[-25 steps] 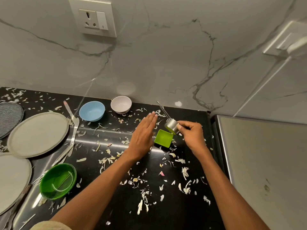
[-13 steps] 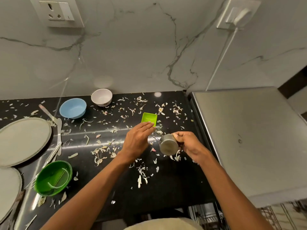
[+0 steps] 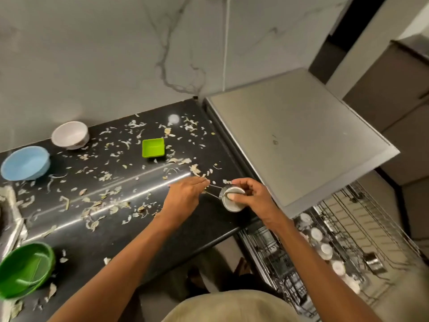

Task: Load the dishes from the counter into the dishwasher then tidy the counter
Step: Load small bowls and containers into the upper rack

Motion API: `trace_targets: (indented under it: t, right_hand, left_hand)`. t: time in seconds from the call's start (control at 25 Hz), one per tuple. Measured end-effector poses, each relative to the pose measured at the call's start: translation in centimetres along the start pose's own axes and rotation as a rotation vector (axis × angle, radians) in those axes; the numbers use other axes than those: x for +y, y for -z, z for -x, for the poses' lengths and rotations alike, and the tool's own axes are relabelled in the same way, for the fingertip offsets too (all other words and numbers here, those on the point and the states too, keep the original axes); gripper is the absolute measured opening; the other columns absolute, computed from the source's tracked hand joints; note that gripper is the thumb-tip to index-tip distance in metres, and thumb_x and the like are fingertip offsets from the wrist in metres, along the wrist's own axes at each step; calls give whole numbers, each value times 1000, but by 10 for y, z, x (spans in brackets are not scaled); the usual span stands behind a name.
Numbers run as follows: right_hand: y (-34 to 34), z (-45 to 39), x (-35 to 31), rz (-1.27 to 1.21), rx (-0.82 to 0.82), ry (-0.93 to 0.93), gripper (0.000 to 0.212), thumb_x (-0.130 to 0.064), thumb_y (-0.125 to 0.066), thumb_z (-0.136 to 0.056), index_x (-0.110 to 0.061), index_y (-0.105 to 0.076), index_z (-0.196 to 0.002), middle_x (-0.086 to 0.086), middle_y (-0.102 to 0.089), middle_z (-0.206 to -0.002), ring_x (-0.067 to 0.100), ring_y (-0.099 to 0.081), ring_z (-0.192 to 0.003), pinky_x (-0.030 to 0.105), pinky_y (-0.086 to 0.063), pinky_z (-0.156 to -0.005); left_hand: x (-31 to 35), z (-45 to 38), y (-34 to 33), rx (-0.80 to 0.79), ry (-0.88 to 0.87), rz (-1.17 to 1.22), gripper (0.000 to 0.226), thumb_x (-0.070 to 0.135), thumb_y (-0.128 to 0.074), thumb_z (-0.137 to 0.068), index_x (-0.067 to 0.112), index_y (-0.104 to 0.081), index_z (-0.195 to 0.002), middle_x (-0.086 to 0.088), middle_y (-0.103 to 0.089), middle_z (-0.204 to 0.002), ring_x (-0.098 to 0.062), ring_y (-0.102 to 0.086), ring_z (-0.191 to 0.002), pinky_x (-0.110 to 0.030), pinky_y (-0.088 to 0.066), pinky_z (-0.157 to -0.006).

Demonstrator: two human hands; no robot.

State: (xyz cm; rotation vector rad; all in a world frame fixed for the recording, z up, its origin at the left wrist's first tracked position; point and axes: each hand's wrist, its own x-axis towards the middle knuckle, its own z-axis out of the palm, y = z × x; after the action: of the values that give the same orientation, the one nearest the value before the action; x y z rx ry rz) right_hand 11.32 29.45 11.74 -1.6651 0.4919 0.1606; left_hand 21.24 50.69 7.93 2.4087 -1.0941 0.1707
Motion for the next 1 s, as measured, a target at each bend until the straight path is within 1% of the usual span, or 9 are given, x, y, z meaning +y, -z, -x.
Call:
trace_targets:
  t: [0.08, 0.16, 0.2, 0.36, 0.48, 0.6, 0.76, 0.92, 1.0]
  right_hand:
    - [22, 18, 19, 156, 39, 73, 59, -23, -92, -69, -27, -64, -120, -8, -67, -116, 8, -65, -103, 21, -55, -88]
    - [43, 35, 37, 330, 114, 159, 71, -31, -94, -62, -32, -60, -124, -15, -61, -120, 1, -60, -107, 16, -50, -92]
    - [54, 42, 47, 388, 154, 193, 74, -32, -94, -61, -31, -58, -126, -15, -61, -122, 0, -59, -108, 16, -49, -93]
    - [108, 76, 83, 537, 216, 235, 79, -35, -87, -66, -28, -50, -136, -9, -54, -131, 10, -52, -119, 29, -47, -102]
    - [158, 105, 114, 597, 264, 240, 80, -29, -85, -68, -21, -49, -139, -3, -43, -137, 13, -47, -123, 30, -48, -102]
    - [208, 134, 150, 629, 338, 181, 80, -34, -82, -68, -18, -50, -140, 0, -44, -135, 20, -50, -120, 34, -50, -98]
    - [264, 161, 185, 600, 405, 39, 83, -36, -82, -72, -19, -46, -145, 5, -52, -136, 24, -51, -122, 37, -49, -100]
    - [302, 176, 210, 552, 433, -49, 84, -34, -83, -69, -16, -50, -144, 5, -56, -136, 25, -51, -123, 33, -44, -100]
    - [311, 176, 221, 523, 443, -91, 86, -35, -82, -66, -18, -50, -144, 3, -56, -138, 24, -50, -126, 33, -44, -102]
  left_hand:
    - [25, -10, -11, -27, -35, 17, 47, -11, -78, -61, 11, -77, -103, -5, -76, -102, -25, -73, -89, -36, -62, -64]
    - [51, -19, -23, -35, -78, 27, 45, -13, -78, -61, 9, -78, -100, -6, -76, -99, -25, -74, -86, -36, -60, -62]
    - [65, -23, -32, -44, -94, 30, 45, -14, -78, -61, 8, -78, -100, -6, -77, -99, -25, -74, -86, -35, -60, -62]
    - [122, -39, -70, -119, -128, 35, 44, -12, -70, -63, 9, -77, -102, -7, -76, -100, -25, -74, -89, -36, -62, -67]
    - [177, -48, -106, -203, -136, 38, 43, -8, -73, -65, 14, -76, -101, -4, -76, -99, -25, -73, -90, -36, -62, -70]
    - [233, -59, -147, -252, -208, 62, 55, -17, -73, -54, 12, -76, -101, -6, -76, -97, -25, -74, -87, -38, -62, -66]
    - [289, -72, -198, -331, -294, 54, 58, -20, -78, -51, 6, -77, -102, -9, -76, -99, -28, -74, -91, -44, -63, -65]
    - [327, -78, -243, -454, -296, 46, 57, -19, -76, -58, 6, -75, -109, -10, -74, -108, -29, -71, -103, -48, -60, -82]
    - [337, -83, -258, -467, -295, 49, 56, -18, -76, -61, 5, -73, -112, -13, -73, -113, -31, -69, -107, -47, -52, -95]
